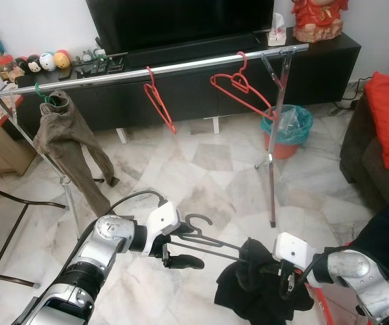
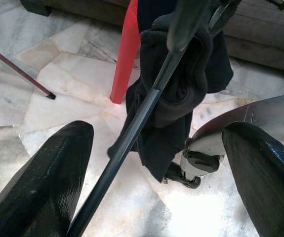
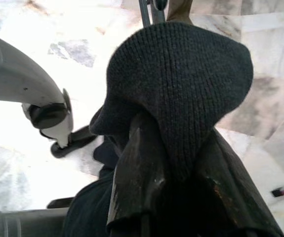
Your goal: Hang hanger
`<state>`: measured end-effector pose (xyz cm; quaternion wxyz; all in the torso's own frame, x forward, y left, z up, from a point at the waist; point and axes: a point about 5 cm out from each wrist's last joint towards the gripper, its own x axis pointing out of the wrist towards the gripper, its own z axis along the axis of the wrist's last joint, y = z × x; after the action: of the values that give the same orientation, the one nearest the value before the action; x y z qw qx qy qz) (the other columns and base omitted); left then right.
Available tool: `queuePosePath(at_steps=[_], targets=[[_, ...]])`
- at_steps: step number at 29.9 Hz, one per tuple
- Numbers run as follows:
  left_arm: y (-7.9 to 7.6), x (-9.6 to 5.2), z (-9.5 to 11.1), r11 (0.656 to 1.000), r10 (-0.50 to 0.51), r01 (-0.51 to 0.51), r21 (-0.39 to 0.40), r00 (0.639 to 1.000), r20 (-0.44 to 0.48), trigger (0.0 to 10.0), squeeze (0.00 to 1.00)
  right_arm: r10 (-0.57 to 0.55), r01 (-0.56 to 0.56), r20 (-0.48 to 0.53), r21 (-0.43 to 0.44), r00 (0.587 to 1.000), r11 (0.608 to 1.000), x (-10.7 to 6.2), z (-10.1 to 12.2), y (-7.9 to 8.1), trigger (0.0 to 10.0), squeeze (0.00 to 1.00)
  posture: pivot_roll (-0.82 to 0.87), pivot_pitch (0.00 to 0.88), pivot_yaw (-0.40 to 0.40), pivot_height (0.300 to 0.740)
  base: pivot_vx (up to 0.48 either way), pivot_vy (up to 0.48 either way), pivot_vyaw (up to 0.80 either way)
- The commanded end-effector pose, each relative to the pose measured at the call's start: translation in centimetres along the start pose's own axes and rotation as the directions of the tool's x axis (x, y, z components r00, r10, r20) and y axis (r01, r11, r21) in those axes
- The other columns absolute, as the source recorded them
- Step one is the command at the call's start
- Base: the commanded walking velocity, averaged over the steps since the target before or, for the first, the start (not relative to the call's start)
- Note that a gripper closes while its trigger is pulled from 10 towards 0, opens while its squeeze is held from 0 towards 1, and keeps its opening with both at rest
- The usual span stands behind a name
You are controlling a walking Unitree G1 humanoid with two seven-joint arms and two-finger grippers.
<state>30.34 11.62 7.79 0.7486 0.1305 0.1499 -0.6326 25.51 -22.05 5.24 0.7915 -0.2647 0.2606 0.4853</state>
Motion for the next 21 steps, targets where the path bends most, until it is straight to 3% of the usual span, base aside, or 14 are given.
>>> queuePosePath(at_steps=[1, 5, 8, 15, 18, 21], targets=[[-0.2, -0.2, -0.6, 1.0, -0.001, 0.001, -0.006, 1.0, -0.022, 10.0, 0.0, -0.024, 0.025, 0.029, -0.053, 0.999, 0.998, 0.0, 1.0, -0.4, 10.0, 0.0, -0.05, 0.033, 0.143, 0.74, 0.0, 0.0, 0.0], [0.2, -0.3, -0.4, 0.998, 0.064, -0.064, 0.006, 0.998, -0.006, 10.0, 0.0, -0.118, 0.116, -0.041, -0.059, 0.992, 0.992, 0.1, -0.1, -1.2, 10.0, 0.0, -0.05, 0.034, 0.142, 0.74, 0.0, 0.0, 0.0], [0.9, -0.9, -0.8, 0.986, 0.165, -0.165, 0.004, 0.986, -0.01, 10.0, 0.0, -0.192, 0.193, -0.052, -0.005, 0.98, 0.981, 0.3, -0.9, -1.5, 10.0, 0.0, -0.05, 0.039, 0.141, 0.74, 0.0, 0.0, 0.0], [0.8, -2.5, -2.5, 0.975, 0.221, -0.223, -0.013, 0.973, -0.07, 10.0, 0.0, -0.166, 0.171, -0.078, 0.066, 0.983, 0.983, 0.9, -2.4, -0.2, 10.0, 0.0, -0.04, 0.042, 0.14, 0.74, 0.0, 0.0, 0.0], [1.3, -3.1, -3.1, 0.946, 0.32, -0.323, -0.019, 0.943, -0.086, 10.0, 0.0, -0.176, 0.187, -0.142, 0.071, 0.974, 0.98, 1.3, -3.7, 0.4, 10.0, 0.0, -0.04, 0.044, 0.138, 0.74, 0.0, 0.0, 0.0], [2.1, -3.8, -3.6, 0.886, 0.459, -0.463, -0.023, 0.882, -0.105, 10.0, 0.0, -0.222, 0.242, -0.15, 0.13, 0.963, 0.962, 1.9, -4.4, 0.7, 10.0, 0.0, -0.05, 0.045, 0.138, 0.74, 0.0, 0.0, 0.0]])
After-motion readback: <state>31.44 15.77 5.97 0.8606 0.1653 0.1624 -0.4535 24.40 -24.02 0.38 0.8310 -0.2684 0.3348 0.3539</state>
